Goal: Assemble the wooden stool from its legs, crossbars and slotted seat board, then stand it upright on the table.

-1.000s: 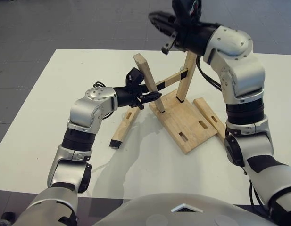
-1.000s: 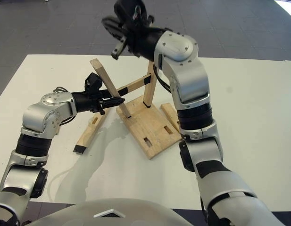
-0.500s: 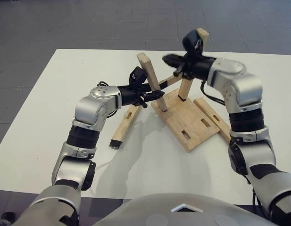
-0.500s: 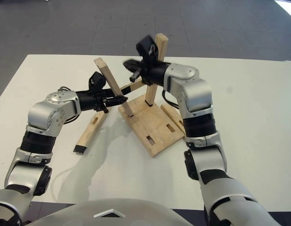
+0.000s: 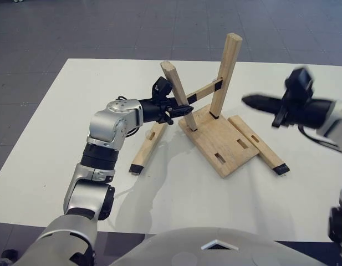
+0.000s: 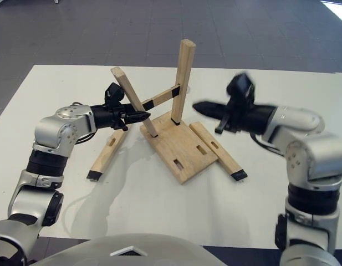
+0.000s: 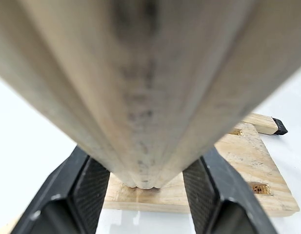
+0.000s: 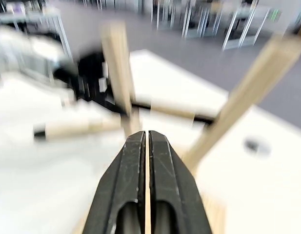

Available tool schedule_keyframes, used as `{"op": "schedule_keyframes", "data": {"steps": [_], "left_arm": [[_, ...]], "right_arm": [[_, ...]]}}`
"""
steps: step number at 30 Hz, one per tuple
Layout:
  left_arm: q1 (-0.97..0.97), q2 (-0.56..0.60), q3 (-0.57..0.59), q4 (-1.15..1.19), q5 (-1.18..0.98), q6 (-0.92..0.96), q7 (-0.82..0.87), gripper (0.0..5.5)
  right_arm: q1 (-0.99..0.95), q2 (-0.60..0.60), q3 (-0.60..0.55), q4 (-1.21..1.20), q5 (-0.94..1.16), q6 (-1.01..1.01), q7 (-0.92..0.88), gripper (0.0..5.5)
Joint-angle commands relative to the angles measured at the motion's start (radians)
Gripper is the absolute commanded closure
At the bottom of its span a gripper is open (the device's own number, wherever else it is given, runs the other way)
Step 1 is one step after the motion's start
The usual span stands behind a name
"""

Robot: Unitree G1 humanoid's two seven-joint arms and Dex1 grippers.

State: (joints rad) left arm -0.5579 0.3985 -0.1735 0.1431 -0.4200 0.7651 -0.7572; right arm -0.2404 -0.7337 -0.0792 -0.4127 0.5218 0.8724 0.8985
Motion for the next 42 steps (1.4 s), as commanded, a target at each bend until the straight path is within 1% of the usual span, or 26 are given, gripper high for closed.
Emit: {"op": "schedule_keyframes", "data": {"steps": [1, 2, 6, 11, 13, 15, 19, 21, 23, 25, 27, 29, 31, 34, 36, 38, 42], "left_arm": [[0.04, 0.005, -0.019, 0.025, 0.022, 0.067, 0.01, 3.46], [0.038, 0.004, -0.016, 0.021, 0.019, 0.063, 0.006, 3.09], [0.034, -0.007, -0.006, 0.011, 0.011, 0.067, -0.003, 2.44], [0.031, -0.022, 0.025, -0.009, -0.013, 0.08, 0.002, 1.7], [0.043, -0.01, 0.026, -0.03, -0.014, 0.085, -0.01, 1.38], [0.075, 0.041, -0.002, -0.083, -0.003, 0.102, -0.041, 1.03], [0.149, 0.183, -0.038, -0.183, 0.051, 0.098, -0.087, 0.98], [0.167, 0.193, -0.042, -0.206, 0.054, 0.112, -0.078, 0.98], [0.165, 0.164, -0.048, -0.193, 0.07, 0.106, -0.044, 0.98], [0.154, 0.102, -0.072, -0.16, 0.105, 0.089, 0.018, 0.98], [0.143, 0.043, -0.114, -0.132, 0.142, 0.073, 0.065, 0.98], [0.144, 0.011, -0.175, -0.098, 0.208, 0.031, 0.104, 0.98], [0.153, -0.028, -0.206, -0.051, 0.252, -0.007, 0.14, 0.98], [0.164, -0.052, -0.209, -0.015, 0.289, -0.056, 0.171, 0.98], [0.164, -0.062, -0.197, 0.004, 0.299, -0.074, 0.176, 0.98], [0.157, -0.076, -0.177, 0.036, 0.304, -0.094, 0.188, 0.98], [0.136, -0.095, -0.152, 0.094, 0.321, -0.132, 0.206, 0.98]], "right_arm": [[0.068, -0.047, 0.162, 0.105, -0.155, -0.126, -0.001, 5.4], [0.075, -0.048, 0.197, 0.131, -0.185, -0.151, 0.0, 5.4], [0.068, -0.035, 0.268, 0.214, -0.261, -0.2, -0.007, 5.4], [0.082, -0.05, 0.31, 0.234, -0.305, -0.217, 0.008, 5.4], [0.092, -0.055, 0.32, 0.24, -0.32, -0.223, 0.007, 5.4], [0.098, -0.05, 0.327, 0.24, -0.322, -0.221, 0.006, 5.4], [0.109, -0.032, 0.353, 0.186, -0.272, -0.182, 0.049, 5.4], [0.106, 0.001, 0.36, 0.134, -0.205, -0.118, 0.067, 5.4], [0.085, 0.05, 0.355, 0.108, -0.139, -0.052, 0.062, 5.4], [0.024, 0.114, 0.353, 0.122, -0.123, -0.019, 0.023, 5.4], [-0.03, 0.132, 0.328, 0.118, -0.124, -0.007, -0.009, 5.4], [-0.076, 0.109, 0.274, 0.087, -0.108, 0.014, -0.021, 5.4], [-0.099, 0.053, 0.231, 0.063, -0.112, 0.018, -0.014, 5.4], [-0.067, -0.065, 0.231, 0.097, -0.197, -0.054, 0.002, 5.4], [-0.025, -0.122, 0.241, 0.154, -0.258, -0.12, -0.002, 5.4], [0.004, -0.138, 0.245, 0.217, -0.302, -0.175, -0.015, 5.4], [0.039, -0.119, 0.264, 0.284, -0.347, -0.236, -0.024, 5.4]]}}
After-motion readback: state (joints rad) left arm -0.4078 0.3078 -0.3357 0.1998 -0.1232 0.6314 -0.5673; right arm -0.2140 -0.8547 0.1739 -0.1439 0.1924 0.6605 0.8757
